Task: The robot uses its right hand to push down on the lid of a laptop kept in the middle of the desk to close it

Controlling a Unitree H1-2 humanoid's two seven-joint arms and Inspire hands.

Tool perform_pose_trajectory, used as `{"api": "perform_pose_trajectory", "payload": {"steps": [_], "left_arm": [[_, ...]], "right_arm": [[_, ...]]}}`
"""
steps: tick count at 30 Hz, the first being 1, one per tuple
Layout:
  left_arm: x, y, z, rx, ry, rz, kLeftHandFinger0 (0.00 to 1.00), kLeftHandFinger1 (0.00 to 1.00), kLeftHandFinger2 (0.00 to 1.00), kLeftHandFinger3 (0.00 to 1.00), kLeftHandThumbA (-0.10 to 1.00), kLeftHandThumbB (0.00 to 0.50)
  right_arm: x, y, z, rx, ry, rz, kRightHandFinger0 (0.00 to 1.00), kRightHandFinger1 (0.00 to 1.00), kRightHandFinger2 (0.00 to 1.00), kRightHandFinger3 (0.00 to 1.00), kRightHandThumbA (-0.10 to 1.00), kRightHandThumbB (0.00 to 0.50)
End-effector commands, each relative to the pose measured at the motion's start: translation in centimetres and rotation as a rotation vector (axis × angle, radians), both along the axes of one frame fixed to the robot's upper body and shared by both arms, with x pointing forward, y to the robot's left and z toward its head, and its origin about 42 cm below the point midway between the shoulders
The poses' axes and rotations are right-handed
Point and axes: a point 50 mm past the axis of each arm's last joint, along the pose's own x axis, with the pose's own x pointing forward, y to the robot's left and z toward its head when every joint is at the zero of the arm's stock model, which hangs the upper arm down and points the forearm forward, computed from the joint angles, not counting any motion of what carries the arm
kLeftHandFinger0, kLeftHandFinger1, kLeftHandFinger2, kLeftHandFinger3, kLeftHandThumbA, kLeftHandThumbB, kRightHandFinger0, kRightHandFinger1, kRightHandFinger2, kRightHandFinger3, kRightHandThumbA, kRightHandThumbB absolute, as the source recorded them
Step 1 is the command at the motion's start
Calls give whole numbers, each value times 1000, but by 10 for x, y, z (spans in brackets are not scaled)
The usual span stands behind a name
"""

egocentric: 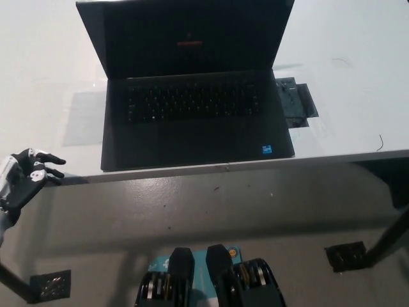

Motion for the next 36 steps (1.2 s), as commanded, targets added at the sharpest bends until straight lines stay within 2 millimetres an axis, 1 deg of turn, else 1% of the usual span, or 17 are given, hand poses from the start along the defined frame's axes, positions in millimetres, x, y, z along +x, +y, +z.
{"api": "perform_pose_trajectory", "payload": {"steps": [1,3,5,7,9,11,12,14,16,17,18,20,23,24,29,32,36], "left_arm": [[3,8,25,32,-58,-20,439,437,506,574,-100,95],[2,7,25,36,-57,-15,442,441,507,571,-100,99],[2,5,27,24,-42,-2,453,445,506,552,-100,114],[3,7,26,30,-49,-20,449,445,510,559,-100,101],[4,8,26,39,-53,-20,452,448,516,567,-100,102],[4,8,26,24,-38,-20,459,448,523,586,-100,96],[5,8,24,-3,-50,-36,460,455,540,590,-100,88],[6,7,25,-1,-50,-41,460,456,543,590,-100,87],[6,5,29,17,-34,-18,454,446,533,585,-100,105],[7,5,30,18,-34,-19,453,445,532,584,-100,104],[7,5,30,25,-37,-21,466,459,550,605,-100,95],[6,8,29,54,-47,-42,484,480,575,657,-100,66],[5,10,28,69,-44,-43,505,489,576,671,-100,77],[2,10,27,62,-27,-28,527,493,571,662,-100,100],[2,6,27,49,-24,-10,500,473,546,626,-100,93],[6,7,26,37,-57,-33,463,454,524,586,-100,112],[7,7,25,52,-65,-33,462,450,516,587,-100,106]], "right_arm": [[24,-4,74,-97,-136,41,1000,1000,969,1000,358,263],[38,3,102,-119,-201,74,1000,1000,986,1000,318,228],[57,17,142,-145,-261,107,1000,1000,973,1000,251,185],[80,34,183,-174,-301,134,1000,1000,985,1000,237,200],[85,38,190,-176,-307,137,1000,1000,986,1000,223,200],[102,49,210,-185,-335,166,1000,1000,989,1000,233,202],[122,60,228,-221,-361,179,1000,1000,972,1000,255,206],[122,58,227,-223,-362,176,1000,1000,970,1000,256,206],[153,83,263,-266,-406,223,1000,1000,962,1000,235,205],[153,82,262,-266,-406,222,1000,1000,961,1000,234,206],[160,94,275,-279,-410,229,1000,1000,964,1000,256,182],[173,114,296,-295,-414,237,1000,1000,968,1000,301,209],[181,130,309,-330,-420,241,1000,1000,959,1000,345,215],[189,143,316,-352,-428,254,1000,1000,899,1000,365,273],[201,171,331,-407,-429,298,1000,1000,886,1000,399,313],[216,192,339,-482,-390,297,1000,1000,863,973,400,365],[226,211,350,-552,-368,300,1000,991,843,938,352,340]]}}
